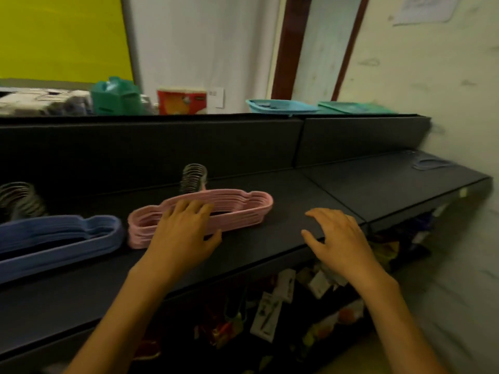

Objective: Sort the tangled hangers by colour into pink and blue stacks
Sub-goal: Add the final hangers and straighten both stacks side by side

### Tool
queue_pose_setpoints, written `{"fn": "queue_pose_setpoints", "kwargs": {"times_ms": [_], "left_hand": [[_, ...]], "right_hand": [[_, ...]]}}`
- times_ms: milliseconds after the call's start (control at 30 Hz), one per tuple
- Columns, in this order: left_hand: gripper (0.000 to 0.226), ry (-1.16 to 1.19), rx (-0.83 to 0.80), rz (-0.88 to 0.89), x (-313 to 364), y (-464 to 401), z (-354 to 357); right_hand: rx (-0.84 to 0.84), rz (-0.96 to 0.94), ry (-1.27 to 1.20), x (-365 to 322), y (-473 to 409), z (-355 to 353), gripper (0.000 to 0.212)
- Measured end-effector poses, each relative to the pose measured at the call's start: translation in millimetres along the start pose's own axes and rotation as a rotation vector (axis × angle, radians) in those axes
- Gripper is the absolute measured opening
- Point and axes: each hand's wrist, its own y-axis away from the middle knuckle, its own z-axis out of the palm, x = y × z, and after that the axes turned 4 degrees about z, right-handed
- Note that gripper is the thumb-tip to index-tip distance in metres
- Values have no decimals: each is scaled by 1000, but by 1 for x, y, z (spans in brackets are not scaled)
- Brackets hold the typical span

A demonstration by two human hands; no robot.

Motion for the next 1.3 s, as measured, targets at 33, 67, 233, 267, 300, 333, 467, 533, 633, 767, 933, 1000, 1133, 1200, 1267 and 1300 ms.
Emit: {"fn": "queue_pose_setpoints", "kwargs": {"times_ms": [33,67,233,267,300,333,467,533,633,767,933,1000,1133,1200,1267,1300], "left_hand": [[59,15,-1,24,19,-11,7],[60,29,-6,51,39,-22,13],[65,44,3,177,134,-77,44],[65,44,-3,202,153,-88,50],[65,52,-14,228,171,-99,56],[65,66,-28,256,189,-110,61],[66,107,-56,359,256,-155,85],[66,118,-55,395,286,-178,100],[65,120,-51,431,329,-217,122],[65,136,-45,441,386,-279,148],[65,152,-33,417,451,-365,169],[65,158,-41,409,473,-393,176],[66,119,-81,390,504,-438,190],[67,92,-81,362,518,-461,195],[67,80,-86,333,532,-483,201],[68,69,-84,321,539,-493,204]], "right_hand": [[-3,11,20,24,4,-3,45],[-4,26,37,46,8,-6,45],[1,151,82,153,24,-20,45],[1,172,95,172,27,-23,45],[-3,199,100,191,30,-25,45],[-8,229,96,209,32,-27,44],[11,335,84,281,40,-28,52],[19,381,84,316,40,-27,56],[38,421,98,369,32,-25,66],[-2,447,119,447,1,-24,62],[-1,437,145,543,-61,-30,43],[-7,420,118,575,-82,-25,40],[-23,390,98,631,-120,-15,41],[-6,384,61,663,-141,-9,42],[-2,361,51,694,-164,-2,43],[-15,348,50,709,-176,3,44]]}}
